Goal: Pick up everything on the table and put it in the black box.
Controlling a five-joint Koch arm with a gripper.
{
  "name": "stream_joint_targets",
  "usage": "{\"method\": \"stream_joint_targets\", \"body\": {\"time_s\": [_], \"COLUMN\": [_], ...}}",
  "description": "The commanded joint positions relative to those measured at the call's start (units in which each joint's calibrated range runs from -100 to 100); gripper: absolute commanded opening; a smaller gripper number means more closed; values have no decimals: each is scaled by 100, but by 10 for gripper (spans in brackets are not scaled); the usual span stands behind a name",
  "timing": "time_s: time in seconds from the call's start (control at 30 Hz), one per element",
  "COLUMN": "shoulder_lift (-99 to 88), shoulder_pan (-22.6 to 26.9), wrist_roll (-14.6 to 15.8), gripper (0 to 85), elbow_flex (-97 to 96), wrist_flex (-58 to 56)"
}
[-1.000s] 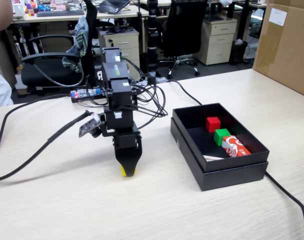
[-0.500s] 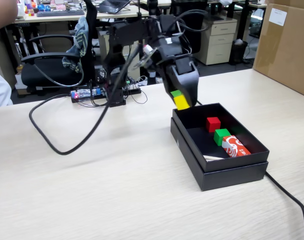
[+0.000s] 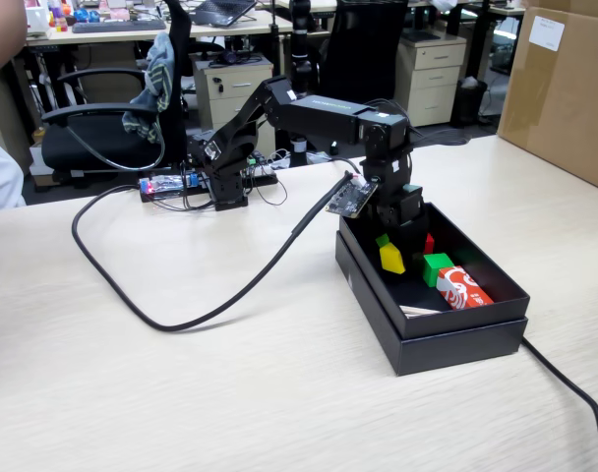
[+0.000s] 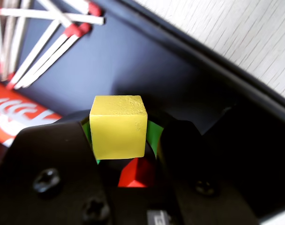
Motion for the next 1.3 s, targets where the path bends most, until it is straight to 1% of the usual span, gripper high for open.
{"method": "stream_joint_targets", "body": {"time_s": [0.0, 0.03, 0.1, 0.17, 0.27, 0.3, 0.33, 0.5, 0.57, 0.63, 0.67, 0.77, 0.8, 0.87, 0.9, 1.07, 1.27], "shoulder_lift": [-145, -157, -180, -214, -329, -536, -719, -2268, -3565, -4207, -4896, -5963, -6651, -7317, -8304, -9956, -11700], "shoulder_pan": [-10, -10, -10, -5, -5, -10, -15, -59, -220, -337, -449, -669, -821, -952, -1128, -1294, -1382], "wrist_roll": [5, 10, 5, 0, 0, 0, 0, 10, 39, 59, 59, 24, -44, -107, -147, -142, -147], "gripper": [198, 206, 294, 359, 408, 448, 460, 464, 464, 464, 464, 468, 468, 481, 484, 493, 493], "elbow_flex": [193, 193, 193, 202, 202, 211, 247, 238, 238, 47, -415, -1467, -2346, -3180, -4386, -6208, -8121], "wrist_flex": [-9, -9, -9, -9, -9, -9, -9, -9, 51, 77, 103, 259, 483, 639, 950, 1399, 2012]}}
